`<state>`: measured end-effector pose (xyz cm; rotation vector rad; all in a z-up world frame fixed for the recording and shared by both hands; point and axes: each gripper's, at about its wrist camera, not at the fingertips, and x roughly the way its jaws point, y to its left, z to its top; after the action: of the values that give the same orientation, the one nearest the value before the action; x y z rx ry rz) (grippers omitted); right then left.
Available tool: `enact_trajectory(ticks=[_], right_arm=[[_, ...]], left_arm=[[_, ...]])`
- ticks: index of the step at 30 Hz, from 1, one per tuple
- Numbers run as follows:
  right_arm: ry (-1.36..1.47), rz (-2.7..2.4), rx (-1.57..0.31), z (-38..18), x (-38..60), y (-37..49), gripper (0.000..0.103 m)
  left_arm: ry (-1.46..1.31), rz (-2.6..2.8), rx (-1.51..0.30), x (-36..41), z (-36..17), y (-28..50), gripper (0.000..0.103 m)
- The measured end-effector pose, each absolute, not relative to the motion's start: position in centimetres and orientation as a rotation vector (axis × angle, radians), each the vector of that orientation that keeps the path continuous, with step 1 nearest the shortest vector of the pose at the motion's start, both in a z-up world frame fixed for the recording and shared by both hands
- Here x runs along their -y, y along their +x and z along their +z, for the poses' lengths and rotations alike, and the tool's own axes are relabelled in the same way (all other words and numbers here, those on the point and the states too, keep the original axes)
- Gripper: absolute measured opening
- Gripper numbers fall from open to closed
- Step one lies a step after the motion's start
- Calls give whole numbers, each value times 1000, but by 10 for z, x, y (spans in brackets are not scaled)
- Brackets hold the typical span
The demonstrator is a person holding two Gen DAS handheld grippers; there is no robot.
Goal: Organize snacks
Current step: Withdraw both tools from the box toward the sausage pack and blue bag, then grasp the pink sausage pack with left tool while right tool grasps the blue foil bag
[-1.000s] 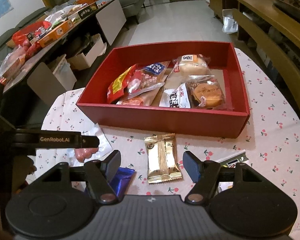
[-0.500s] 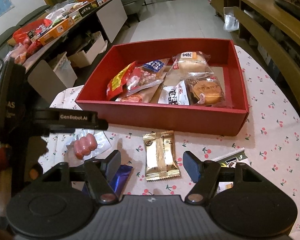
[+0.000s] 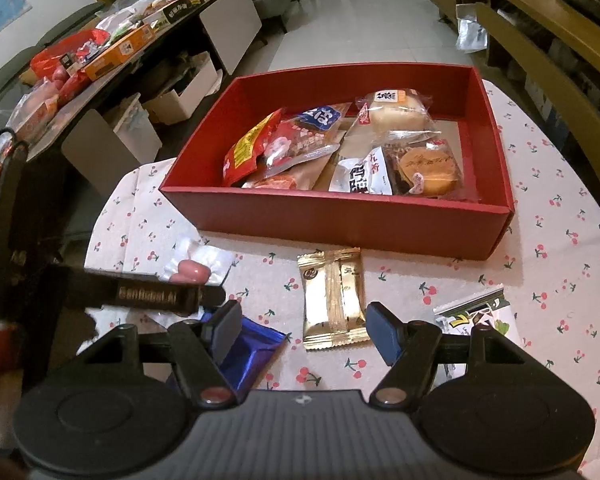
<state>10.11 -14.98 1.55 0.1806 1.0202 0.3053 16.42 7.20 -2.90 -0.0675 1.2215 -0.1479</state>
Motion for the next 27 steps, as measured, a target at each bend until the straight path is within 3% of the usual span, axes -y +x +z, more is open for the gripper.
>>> enact_trajectory(ticks=[11, 17, 21, 23, 25, 26, 27], right_arm=[[219, 355, -1132, -13, 112, 94, 82], [280, 294, -1150, -28, 89, 89, 82], [325, 239, -1133, -33, 74, 84, 98], [272, 211, -1117, -34, 62, 82, 99], [159, 219, -1099, -35, 49, 81, 95], [92, 213, -1082, -35, 45, 79, 79], [35, 201, -1061, -34, 45, 77, 75]], left_arm=[[-171, -66, -1213, -84, -21, 178, 77], [-309, -62, -1159, -110, 0, 182, 84], [-314, -81, -1169, -114, 1, 176, 85], [-306, -83, -1178, -114, -1, 176, 85], [-296, -78, -1186, -113, -3, 175, 85], [-283, -77, -1191, -112, -4, 174, 85], [-270, -75, -1197, -111, -5, 173, 85]])
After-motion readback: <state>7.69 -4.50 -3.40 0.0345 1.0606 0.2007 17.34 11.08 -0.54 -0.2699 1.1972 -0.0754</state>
